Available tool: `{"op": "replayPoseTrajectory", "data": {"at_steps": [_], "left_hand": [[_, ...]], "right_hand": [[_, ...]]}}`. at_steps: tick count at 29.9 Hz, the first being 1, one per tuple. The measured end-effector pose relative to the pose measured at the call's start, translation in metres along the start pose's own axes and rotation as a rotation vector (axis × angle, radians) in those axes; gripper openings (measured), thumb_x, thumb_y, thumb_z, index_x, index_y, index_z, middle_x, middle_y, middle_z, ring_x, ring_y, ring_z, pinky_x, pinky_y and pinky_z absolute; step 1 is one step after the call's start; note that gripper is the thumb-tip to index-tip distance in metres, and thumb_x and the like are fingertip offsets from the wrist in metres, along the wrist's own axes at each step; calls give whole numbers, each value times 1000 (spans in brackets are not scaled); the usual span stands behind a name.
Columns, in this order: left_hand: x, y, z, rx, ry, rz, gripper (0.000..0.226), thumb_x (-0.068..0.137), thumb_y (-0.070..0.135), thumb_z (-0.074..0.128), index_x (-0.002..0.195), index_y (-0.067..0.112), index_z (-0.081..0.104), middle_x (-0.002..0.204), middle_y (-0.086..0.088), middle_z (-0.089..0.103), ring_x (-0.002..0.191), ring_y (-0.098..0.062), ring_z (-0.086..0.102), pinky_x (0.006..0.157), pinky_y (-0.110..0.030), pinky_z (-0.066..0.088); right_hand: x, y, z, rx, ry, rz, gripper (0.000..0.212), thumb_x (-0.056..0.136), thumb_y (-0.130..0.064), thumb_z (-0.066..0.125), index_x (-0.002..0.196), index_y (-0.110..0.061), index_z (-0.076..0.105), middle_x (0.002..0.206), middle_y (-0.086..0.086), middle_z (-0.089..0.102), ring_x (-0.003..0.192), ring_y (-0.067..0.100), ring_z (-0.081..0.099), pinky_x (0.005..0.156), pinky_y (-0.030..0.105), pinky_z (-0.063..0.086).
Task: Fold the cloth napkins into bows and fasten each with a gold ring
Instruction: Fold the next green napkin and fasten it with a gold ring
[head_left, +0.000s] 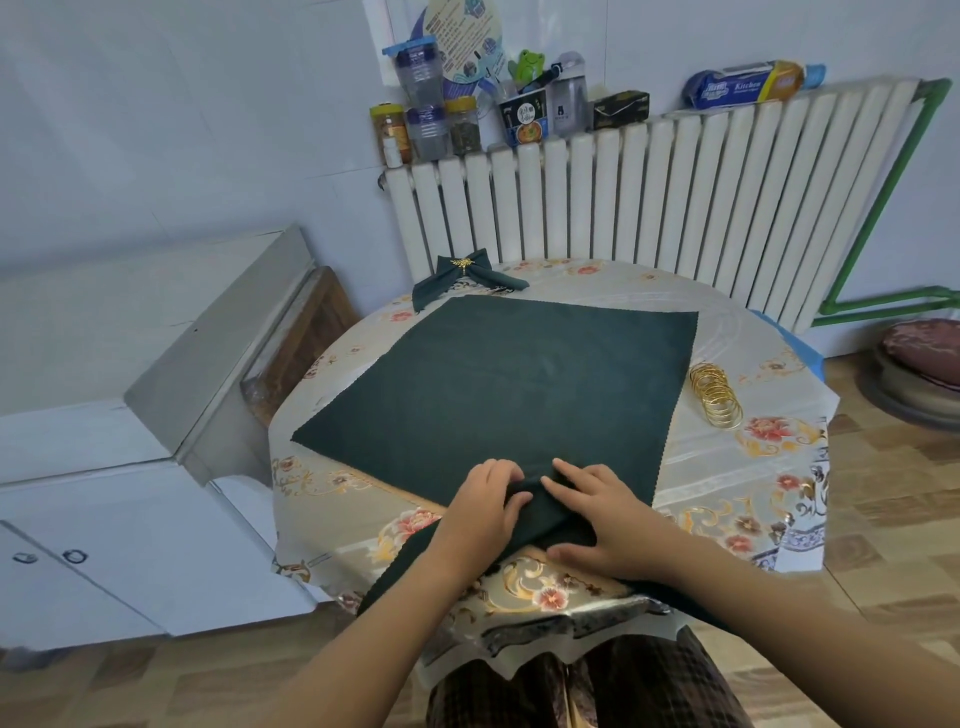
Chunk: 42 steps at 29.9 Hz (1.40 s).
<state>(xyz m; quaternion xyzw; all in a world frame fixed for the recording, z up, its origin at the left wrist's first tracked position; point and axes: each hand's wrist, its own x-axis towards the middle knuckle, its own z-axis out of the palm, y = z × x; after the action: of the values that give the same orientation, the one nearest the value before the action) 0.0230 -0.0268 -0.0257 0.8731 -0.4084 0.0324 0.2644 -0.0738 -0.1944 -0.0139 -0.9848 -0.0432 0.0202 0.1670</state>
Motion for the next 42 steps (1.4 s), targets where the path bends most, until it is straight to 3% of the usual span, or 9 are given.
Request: {"op": "replayPoseTrajectory", "data": {"at_steps": [5, 8, 13, 17, 28, 32, 35, 38, 42], "left_hand": [[-7, -9, -5, 120, -233, 155, 71, 90, 62, 27, 148, 21, 26, 147, 6, 28, 135, -7, 18, 114, -25, 9], [-9, -12, -5, 162, -282, 176, 72, 93, 61, 30, 151, 23, 11, 156, 12, 12, 143, -5, 1, 116, -23, -5], [1, -14, -7, 144, -221, 209, 63, 92, 51, 26, 149, 23, 24, 145, 3, 41, 132, -13, 33, 112, -29, 21], [11, -21, -8, 192, -208, 205, 64, 91, 48, 23, 146, 17, 34, 130, -3, 49, 119, -18, 41, 105, -30, 29], [24, -21, -6, 409, -279, 84, 56, 100, 46, 23, 151, 29, 6, 115, 2, 35, 108, -16, 33, 97, -29, 26], [35, -18, -17, 503, -428, 80, 58, 100, 47, 25, 151, 27, 7, 128, -2, 31, 122, -21, 28, 103, -33, 21], [46, 0, -19, 636, -522, 52, 64, 100, 36, 36, 151, 15, 5, 148, -10, 21, 138, -28, 16, 115, -39, 9], [44, 21, -9, 392, -580, -3, 71, 100, 38, 35, 150, 7, -5, 156, -10, 15, 143, -25, 11, 118, -37, 4], [28, 8, 1, 296, -435, 60, 65, 102, 38, 27, 150, 9, -4, 153, -4, 19, 140, -20, 15, 117, -33, 10]], "right_hand": [[4, 5, 7, -55, 122, -65, 59, 91, -47, 52, 143, -23, 38, 155, 0, 23, 133, 22, 27, 113, 26, 15], [9, 9, 6, -65, 195, -121, 45, 93, -40, 51, 135, -24, 51, 144, -2, 45, 121, 23, 43, 108, 27, 30], [20, 17, -9, -83, 249, -144, 36, 95, -30, 50, 131, -28, 54, 119, -5, 65, 107, 16, 56, 89, 22, 37], [25, 28, -3, -199, 404, -220, 39, 82, -33, 57, 121, -28, 56, 80, -7, 70, 67, 13, 65, 53, 24, 49], [34, 49, 16, -249, 557, -380, 32, 91, -32, 44, 121, -36, 57, 82, -8, 67, 57, 14, 57, 40, 25, 44], [31, 50, 15, -257, 523, -378, 46, 97, -54, 27, 118, -35, 63, 91, -9, 64, 64, 12, 55, 45, 22, 44], [31, 46, 14, -309, 506, -373, 43, 92, -53, 35, 116, -34, 65, 96, -9, 63, 68, 12, 55, 45, 21, 43], [33, 44, 16, -288, 534, -392, 36, 90, -44, 41, 113, -31, 66, 99, -8, 64, 66, 14, 54, 44, 24, 45], [32, 45, 22, -294, 590, -409, 36, 91, -41, 41, 110, -27, 69, 99, -9, 65, 62, 15, 53, 47, 23, 47]]}}
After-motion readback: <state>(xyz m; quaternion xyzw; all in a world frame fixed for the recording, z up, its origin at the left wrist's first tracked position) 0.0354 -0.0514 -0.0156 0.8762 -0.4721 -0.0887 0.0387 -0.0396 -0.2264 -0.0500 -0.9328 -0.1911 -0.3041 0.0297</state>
